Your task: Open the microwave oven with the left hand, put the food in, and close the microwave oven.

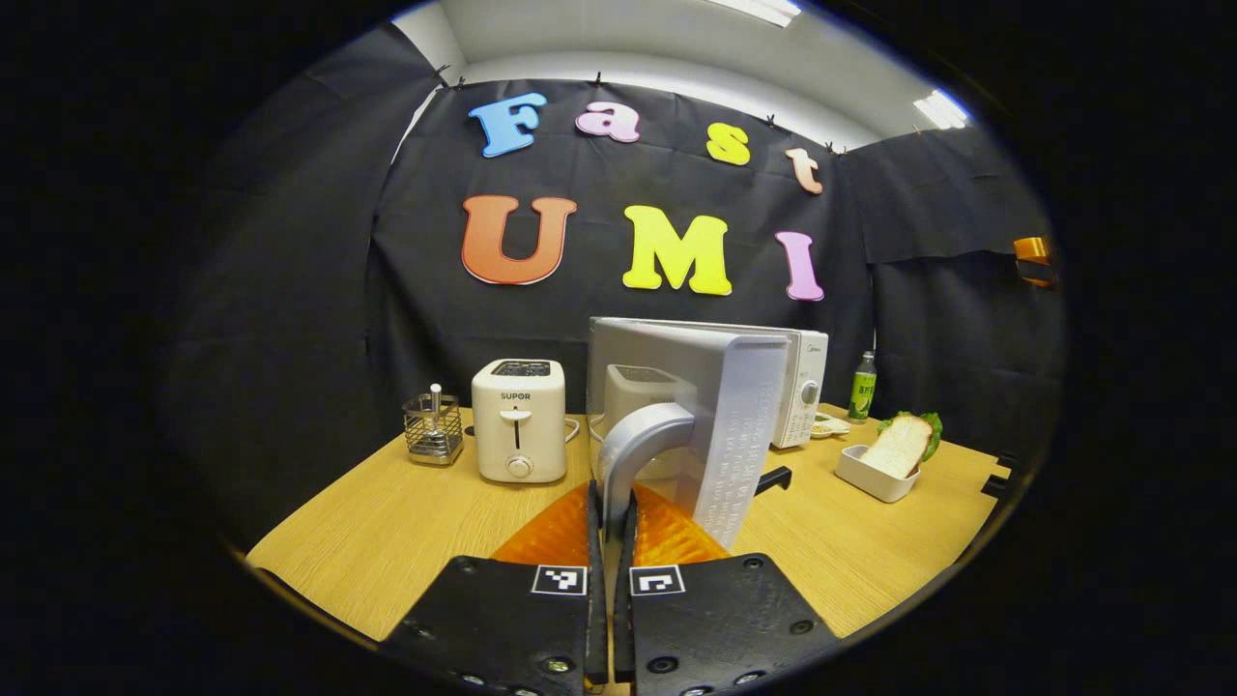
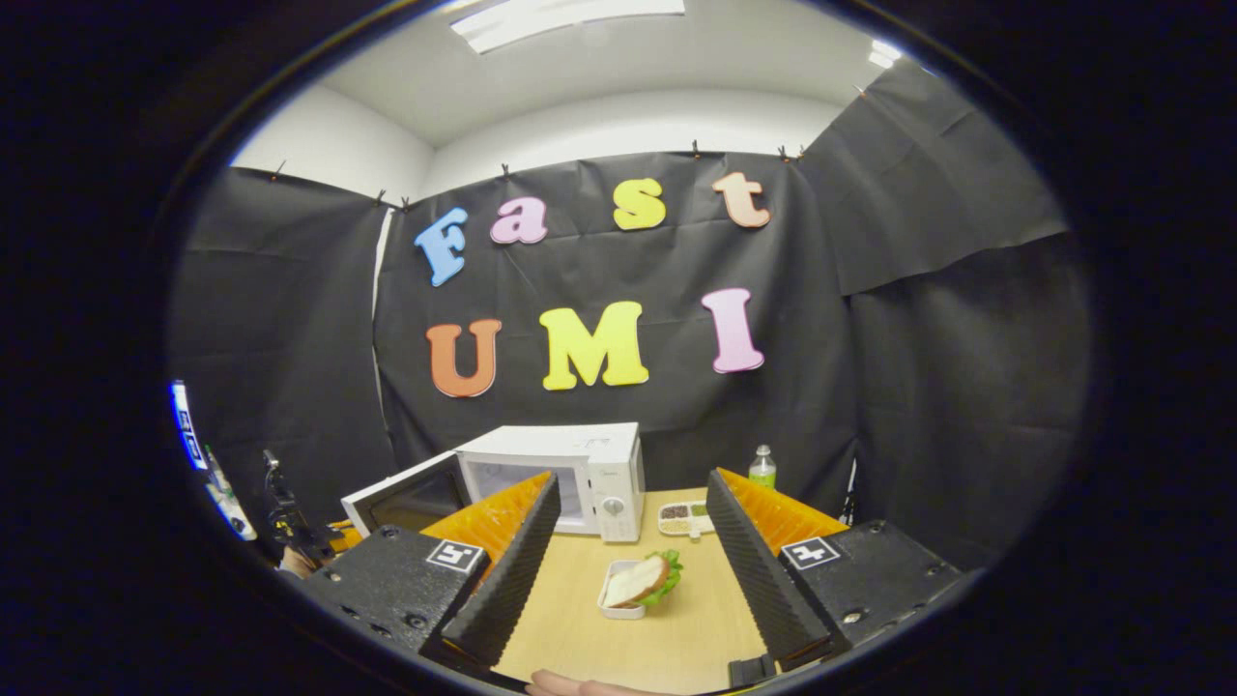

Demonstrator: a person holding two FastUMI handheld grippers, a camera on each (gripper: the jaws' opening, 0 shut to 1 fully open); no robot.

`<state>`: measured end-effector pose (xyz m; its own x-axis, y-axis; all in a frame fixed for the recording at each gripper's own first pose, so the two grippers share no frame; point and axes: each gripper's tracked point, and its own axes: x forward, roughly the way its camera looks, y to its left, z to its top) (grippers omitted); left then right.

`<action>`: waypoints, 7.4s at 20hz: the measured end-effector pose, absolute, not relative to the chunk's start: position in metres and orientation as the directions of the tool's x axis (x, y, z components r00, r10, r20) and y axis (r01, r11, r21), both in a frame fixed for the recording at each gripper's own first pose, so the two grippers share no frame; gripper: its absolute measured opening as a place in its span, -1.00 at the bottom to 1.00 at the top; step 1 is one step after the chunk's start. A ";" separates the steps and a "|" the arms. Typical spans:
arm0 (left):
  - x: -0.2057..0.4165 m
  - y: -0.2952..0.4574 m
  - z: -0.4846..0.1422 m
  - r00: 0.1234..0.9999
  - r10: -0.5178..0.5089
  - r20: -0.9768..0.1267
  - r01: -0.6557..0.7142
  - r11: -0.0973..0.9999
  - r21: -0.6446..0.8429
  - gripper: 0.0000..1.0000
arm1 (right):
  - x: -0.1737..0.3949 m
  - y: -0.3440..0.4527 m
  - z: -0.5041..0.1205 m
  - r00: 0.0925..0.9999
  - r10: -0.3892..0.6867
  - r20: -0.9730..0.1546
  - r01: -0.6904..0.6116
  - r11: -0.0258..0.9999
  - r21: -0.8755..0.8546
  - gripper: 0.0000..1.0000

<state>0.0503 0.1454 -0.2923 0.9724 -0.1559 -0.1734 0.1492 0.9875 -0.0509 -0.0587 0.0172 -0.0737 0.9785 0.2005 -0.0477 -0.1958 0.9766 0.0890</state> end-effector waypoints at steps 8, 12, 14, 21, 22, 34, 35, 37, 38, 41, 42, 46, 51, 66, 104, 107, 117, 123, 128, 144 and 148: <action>-0.002 0.176 -0.266 0.985 -0.096 -0.143 0.074 0.986 -0.150 0.24 | -0.050 0.011 -0.080 0.979 0.192 -0.066 -0.186 0.978 0.089 0.75; -0.021 0.178 -0.239 0.991 0.009 -0.132 -0.021 0.996 -0.087 0.90 | -0.041 0.005 -0.089 0.979 0.183 -0.091 -0.175 0.980 0.091 0.75; -0.025 0.170 -0.222 0.991 0.043 -0.130 -0.050 0.997 -0.053 0.90 | -0.035 -0.002 -0.094 0.979 0.174 -0.109 -0.165 0.982 0.089 0.75; -0.027 0.121 -0.158 0.995 0.080 -0.051 -0.084 0.994 -0.077 0.90 | 0.013 -0.022 -0.124 0.953 0.192 -0.234 -0.181 0.981 0.070 0.76; -0.024 0.112 -0.150 0.996 0.077 -0.046 -0.080 0.994 -0.077 0.90 | 0.023 -0.023 -0.130 0.944 0.208 -0.257 -0.193 0.978 0.081 0.76; 0.024 0.032 -0.077 0.995 0.083 0.062 -0.082 0.996 -0.028 0.67 | 0.137 -0.024 -0.243 0.598 0.487 -0.637 -0.315 0.873 0.372 0.92; 0.029 0.027 -0.081 0.996 0.081 0.048 -0.079 0.996 -0.033 0.67 | 0.144 -0.022 -0.258 0.552 0.508 -0.661 -0.311 0.861 0.403 0.93; 0.039 0.018 -0.085 0.997 0.069 0.019 -0.068 0.996 -0.052 0.67 | 0.156 -0.019 -0.288 0.458 0.541 -0.705 -0.307 0.841 0.446 0.91; 0.043 0.017 -0.085 0.997 0.071 0.009 -0.071 0.996 -0.054 0.89 | 0.160 -0.016 -0.300 0.415 0.558 -0.719 -0.306 0.830 0.467 0.88; 0.054 0.022 -0.089 0.994 0.110 -0.008 -0.110 0.994 -0.019 0.90 | 0.156 0.002 -0.320 0.272 0.657 -0.703 -0.290 0.753 0.591 0.62; 0.055 0.023 -0.091 0.992 0.122 -0.014 -0.122 0.993 -0.004 0.90 | 0.152 0.009 -0.323 0.225 0.692 -0.686 -0.284 0.720 0.634 0.62; 0.061 0.014 -0.094 0.993 0.116 -0.029 -0.116 0.993 0.019 0.90 | 0.141 0.022 -0.334 0.127 0.749 -0.650 -0.225 0.660 0.717 0.70; 0.061 0.009 -0.101 0.995 0.091 -0.050 -0.089 0.995 0.035 0.90 | 0.128 0.027 -0.332 0.114 0.764 -0.635 -0.208 0.643 0.737 -0.34; 0.023 0.021 -0.111 0.999 0.014 -0.052 -0.012 0.999 0.033 0.90 | 0.088 0.052 -0.254 0.488 0.528 -0.695 -0.567 0.797 0.207 -0.29; 0.018 0.102 -0.151 0.994 0.000 -0.106 -0.006 0.998 -0.059 0.90 | 0.336 0.333 -0.287 0.974 0.199 -0.111 -0.072 0.730 0.680 -0.30; 0.022 0.112 -0.153 0.994 0.025 -0.107 -0.031 0.998 -0.057 0.90 | 0.360 0.335 -0.293 0.980 0.169 -0.105 -0.050 0.720 0.692 -0.29; 0.033 0.117 -0.169 0.990 0.039 -0.136 -0.047 0.997 -0.061 0.90 | 0.402 0.297 -0.331 0.993 -0.031 -0.114 0.071 0.926 0.372 -0.27; 0.024 0.127 -0.162 0.991 0.067 -0.116 -0.071 0.997 -0.031 0.90 | 0.409 0.292 -0.362 0.987 -0.059 -0.147 0.087 0.978 0.188 -0.36; 0.012 0.139 -0.156 0.990 0.099 -0.099 -0.099 0.995 -0.002 0.90 | 0.397 0.306 -0.360 0.991 0.004 -0.131 0.016 0.989 0.147 0.52; 0.010 0.195 -0.194 0.978 0.147 -0.150 -0.139 0.988 0.062 0.05 | 0.220 0.288 -0.305 0.950 0.300 -0.089 -0.291 0.952 0.097 1.00; 0.015 0.208 -0.204 0.969 0.197 -0.151 -0.177 0.975 0.132 -0.67 | 0.160 0.253 -0.249 0.949 0.314 -0.008 -0.313 0.948 0.062 0.90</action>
